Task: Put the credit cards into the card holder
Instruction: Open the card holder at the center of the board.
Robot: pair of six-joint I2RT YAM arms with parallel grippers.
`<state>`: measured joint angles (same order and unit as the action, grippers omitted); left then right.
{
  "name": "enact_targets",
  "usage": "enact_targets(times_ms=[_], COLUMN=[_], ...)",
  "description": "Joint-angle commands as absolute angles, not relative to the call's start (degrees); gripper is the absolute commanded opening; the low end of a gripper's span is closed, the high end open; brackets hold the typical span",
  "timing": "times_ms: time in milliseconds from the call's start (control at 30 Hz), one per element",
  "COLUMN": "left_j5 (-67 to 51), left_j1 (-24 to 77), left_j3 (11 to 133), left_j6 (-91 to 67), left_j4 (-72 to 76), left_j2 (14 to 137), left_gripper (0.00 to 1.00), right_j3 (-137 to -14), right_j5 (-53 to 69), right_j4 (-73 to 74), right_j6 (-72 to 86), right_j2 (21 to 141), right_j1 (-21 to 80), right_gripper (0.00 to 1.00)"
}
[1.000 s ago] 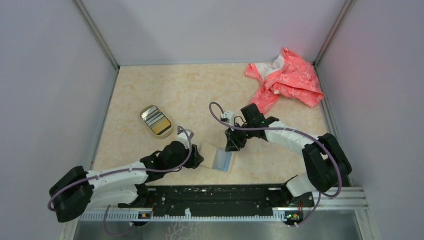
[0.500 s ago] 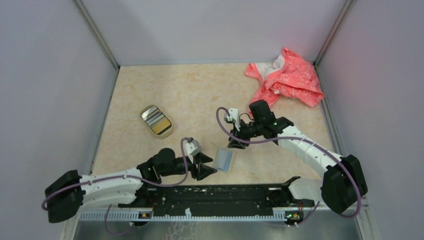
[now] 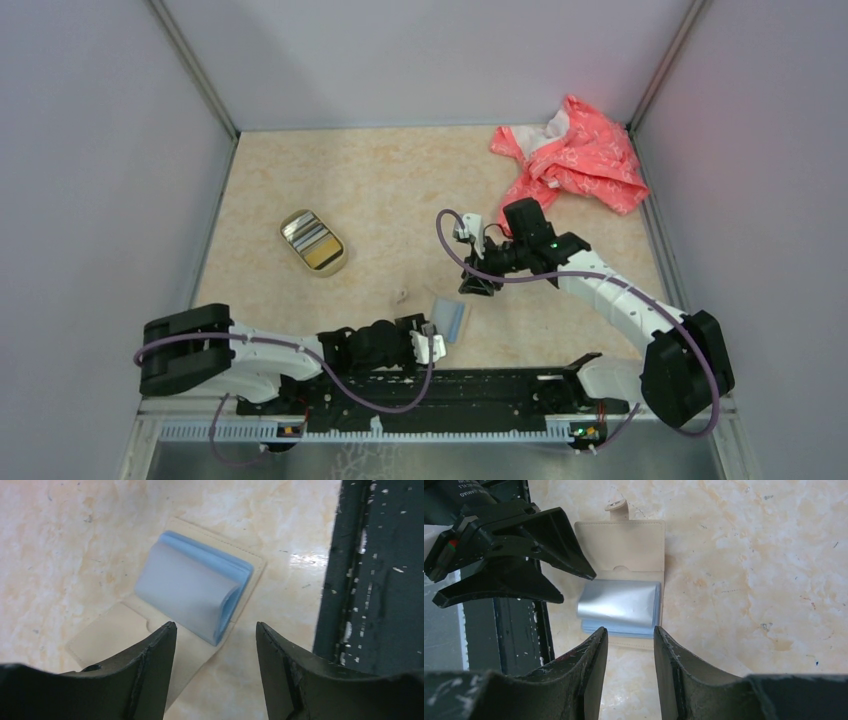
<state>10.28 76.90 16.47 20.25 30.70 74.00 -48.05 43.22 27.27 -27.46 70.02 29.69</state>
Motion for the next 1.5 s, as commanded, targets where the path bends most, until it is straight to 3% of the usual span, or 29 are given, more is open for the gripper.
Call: enact_targets(times_ms=[0, 333, 667, 933, 1300, 1467], left_j5=[16.7, 14.1, 17.2, 29.0, 43.3, 46.3], left_j1=[77.1, 77.2, 77.2, 77.1, 77.1, 77.0], left_j3=[17.7, 18.5, 18.2, 13.9, 17.2, 17.0], left_j6=[24.4, 22.0, 14.9, -10.1, -45.2, -56.7], left_j4=[38.2, 43.3, 48.3, 54.0, 31.9, 27.2], left_j2=[76.5, 82.1, 84.4, 82.6, 77.9, 78.2], left_gripper=[0.65, 0.62, 0.39, 0.25, 0.26, 0.27], right_j3=[-48.3, -48.3, -48.2, -47.1, -44.2, -44.8], right_j5=[45.0, 45.3, 45.6, 43.7, 42.5, 43.1], right_j4=[26.3, 26.3, 26.2, 24.0, 15.1, 11.8], right_j6=[-28.1, -28.1, -27.8, -25.5, -13.4, -7.0], right_j2=[68.5, 68.5, 68.1, 68.7, 76.7, 82.7], right_j1=[29.4, 29.4, 29.4, 29.3, 29.6, 31.0], right_gripper=[0.4, 0.4, 0.39, 0.39, 0.35, 0.23])
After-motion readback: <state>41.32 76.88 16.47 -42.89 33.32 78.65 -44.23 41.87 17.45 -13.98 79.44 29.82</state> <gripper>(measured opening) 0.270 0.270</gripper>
